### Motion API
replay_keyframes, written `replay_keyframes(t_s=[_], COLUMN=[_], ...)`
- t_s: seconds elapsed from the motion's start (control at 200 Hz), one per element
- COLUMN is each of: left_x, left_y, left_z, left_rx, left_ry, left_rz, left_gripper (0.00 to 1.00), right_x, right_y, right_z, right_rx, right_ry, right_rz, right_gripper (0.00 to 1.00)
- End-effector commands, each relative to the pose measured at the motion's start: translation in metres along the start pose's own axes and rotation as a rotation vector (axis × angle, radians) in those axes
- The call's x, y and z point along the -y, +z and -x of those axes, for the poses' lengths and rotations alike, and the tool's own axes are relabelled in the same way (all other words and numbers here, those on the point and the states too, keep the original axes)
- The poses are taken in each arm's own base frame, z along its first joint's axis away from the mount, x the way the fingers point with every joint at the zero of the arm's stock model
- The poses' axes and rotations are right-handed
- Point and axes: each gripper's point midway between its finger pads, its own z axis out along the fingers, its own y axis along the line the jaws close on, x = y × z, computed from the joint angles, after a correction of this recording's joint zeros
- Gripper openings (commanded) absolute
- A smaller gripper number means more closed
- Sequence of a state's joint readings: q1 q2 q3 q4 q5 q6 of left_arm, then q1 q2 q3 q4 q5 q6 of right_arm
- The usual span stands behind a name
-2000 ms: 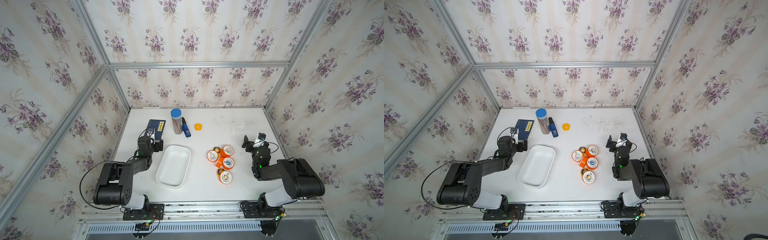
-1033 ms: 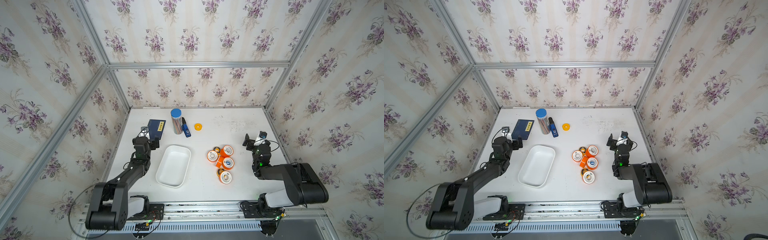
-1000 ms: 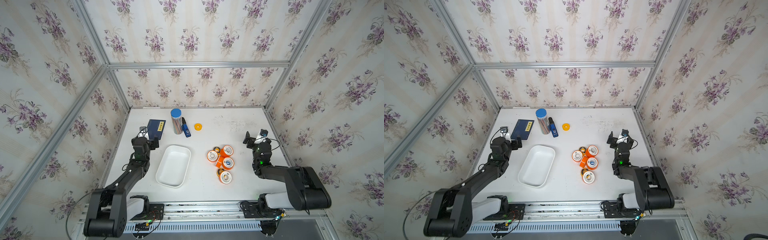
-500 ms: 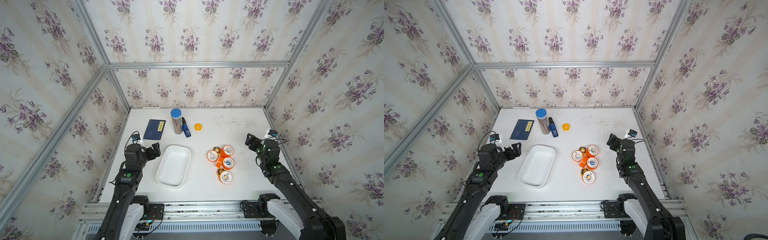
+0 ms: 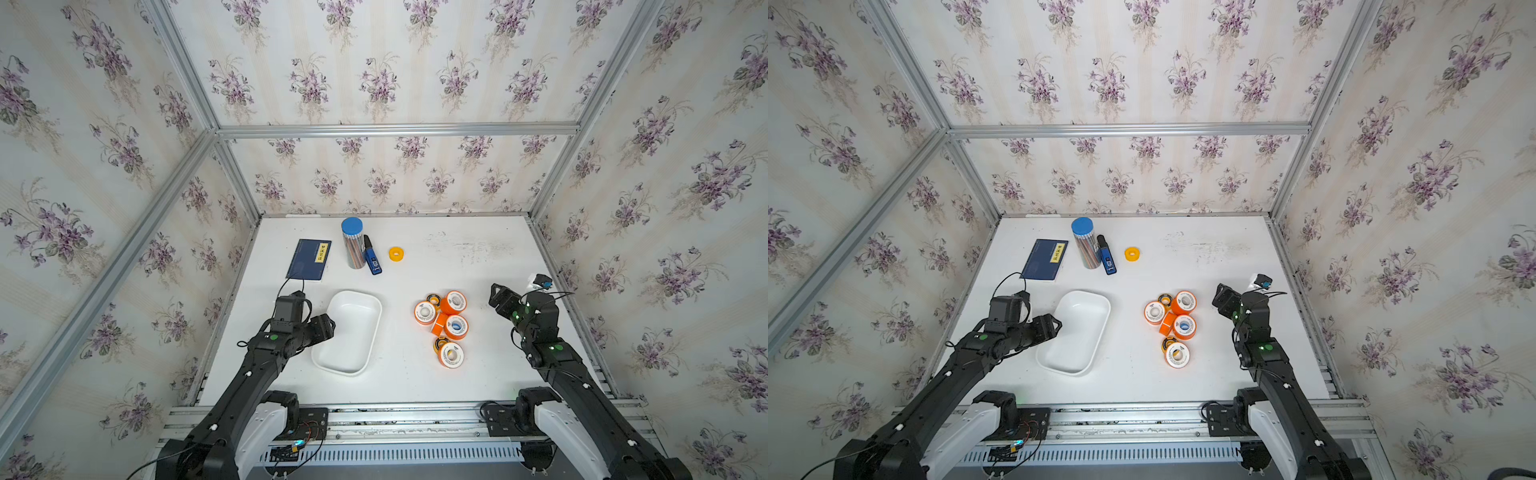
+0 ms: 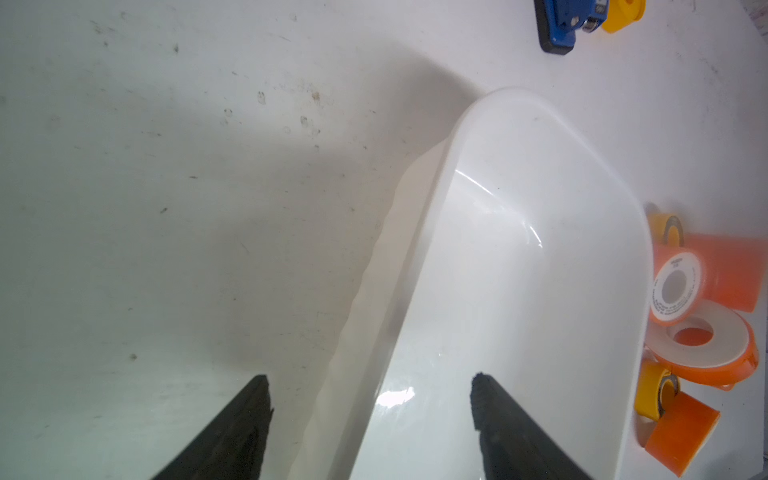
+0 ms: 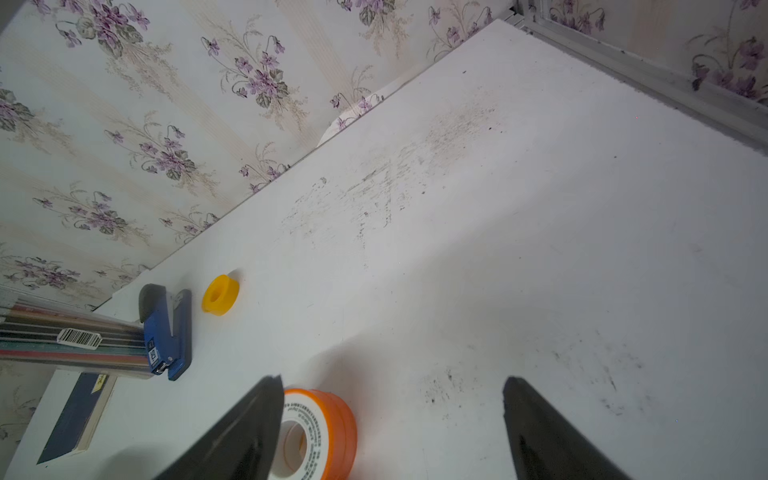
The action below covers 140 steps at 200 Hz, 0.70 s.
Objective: Put the sealing tape into the storage box
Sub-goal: Move the storage box to the center of the board.
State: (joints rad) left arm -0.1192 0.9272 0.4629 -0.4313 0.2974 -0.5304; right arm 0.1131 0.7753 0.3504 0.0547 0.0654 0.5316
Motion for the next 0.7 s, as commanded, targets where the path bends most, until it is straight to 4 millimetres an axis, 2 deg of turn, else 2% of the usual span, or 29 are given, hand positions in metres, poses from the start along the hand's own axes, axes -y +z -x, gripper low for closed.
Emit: replay_keyframes(t_s=[0.0, 0.065, 0.285, 0.375, 0.47, 0.694], left_x=[0.005, 0.008, 0.016, 0.021, 0.03, 0.062], left_y=[0.003, 0.004, 0.008, 0.01, 0.013, 0.027], left_z=[0.002, 0.002, 0.002, 0.004, 0.006, 0.006], left_rx=[-0.009, -0.005, -0.005, -0.003, -0.004, -0.011], left_ry=[0.026, 0.058, 0.118, 0.134, 0.154, 0.228], left_rz=[0.012, 0.034, 0.074, 0.074, 0.069, 0.073], left_gripper=[0.62, 0.56, 0.17, 0.05, 0.0, 0.0], right_x=[-0.003, -0.002, -0.002, -0.002, -0.002, -0.001], right_y=[0.0, 0.0, 0.005, 0.006, 0.006, 0.008], right_z=[0.003, 0.002, -0.003, -0.004, -0.004, -0.007], right_rx=[0.007, 0.01, -0.01, -0.019, -0.016, -0.025], right_ry=[0.007, 0.008, 0.012, 0.013, 0.014, 0.014], right_rz=[0.014, 0.01, 0.011, 0.012, 0.009, 0.009], right_gripper=[0.87, 0.87, 0.87, 0.87, 0.87, 0.87])
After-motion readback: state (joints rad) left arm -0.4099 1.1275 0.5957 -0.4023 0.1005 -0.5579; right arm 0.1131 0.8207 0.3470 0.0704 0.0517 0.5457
